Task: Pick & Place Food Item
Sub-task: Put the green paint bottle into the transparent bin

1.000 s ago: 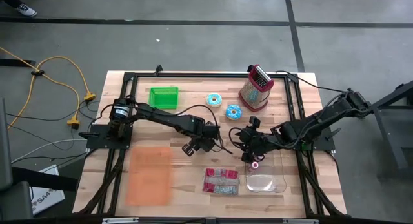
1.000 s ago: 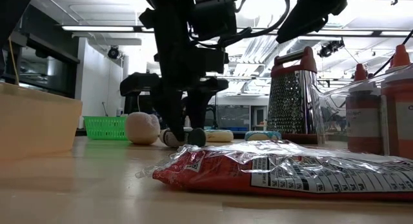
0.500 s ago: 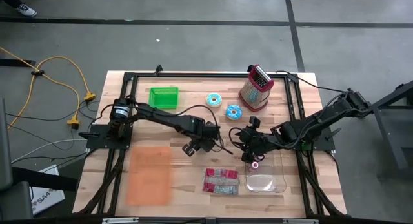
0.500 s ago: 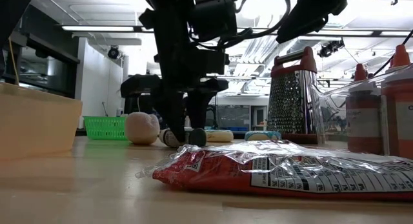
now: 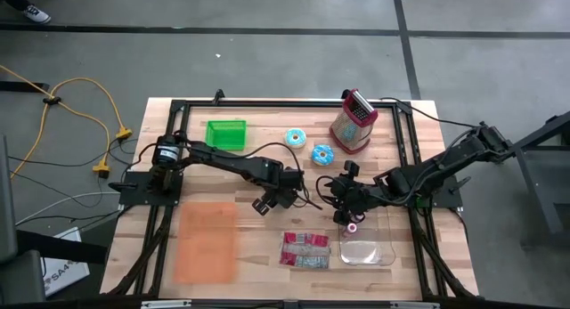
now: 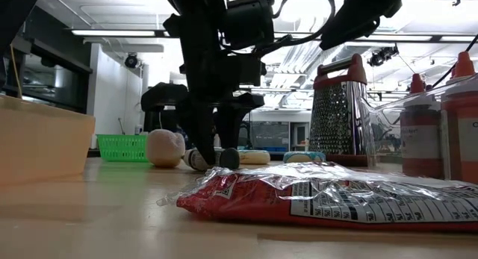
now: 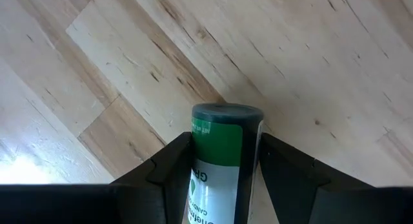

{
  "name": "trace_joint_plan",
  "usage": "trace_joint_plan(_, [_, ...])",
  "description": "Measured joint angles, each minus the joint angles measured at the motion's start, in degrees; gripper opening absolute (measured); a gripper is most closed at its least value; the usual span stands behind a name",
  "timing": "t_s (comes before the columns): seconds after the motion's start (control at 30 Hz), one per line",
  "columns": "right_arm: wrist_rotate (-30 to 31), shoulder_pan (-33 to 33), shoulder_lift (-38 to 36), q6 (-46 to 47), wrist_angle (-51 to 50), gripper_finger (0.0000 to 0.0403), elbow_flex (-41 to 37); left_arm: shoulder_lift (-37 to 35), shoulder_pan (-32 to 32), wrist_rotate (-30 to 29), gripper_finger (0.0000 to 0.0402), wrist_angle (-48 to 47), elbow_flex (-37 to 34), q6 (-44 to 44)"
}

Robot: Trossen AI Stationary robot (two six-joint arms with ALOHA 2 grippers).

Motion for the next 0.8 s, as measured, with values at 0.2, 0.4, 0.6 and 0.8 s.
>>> trace_joint_plan(0.2, [0.0, 0.0, 0.0, 0.3, 0.0, 0.0149, 0.0, 0.6, 0.6, 0.0, 0.0165, 0.1, 0.0, 0.3])
trace_joint_plan(0.4, [-0.2, 0.0, 0.0, 1.3, 0.0, 0.0149, 0.0, 1.9, 0.6, 0.1, 0.0165, 0.1, 0.0, 0.8])
trace_joint_plan(0.6, [-0.2, 0.0, 0.0, 1.3, 0.0, 0.0149, 0.0, 3.0, 0.6, -0.1, 0.0165, 0.1, 0.0, 0.3])
trace_joint_plan(0.8, [-0.2, 0.0, 0.0, 1.2, -0.1, 0.0149, 0.0, 3.3, 0.4, -0.8, 0.0165, -0.1, 0.0, 0.2])
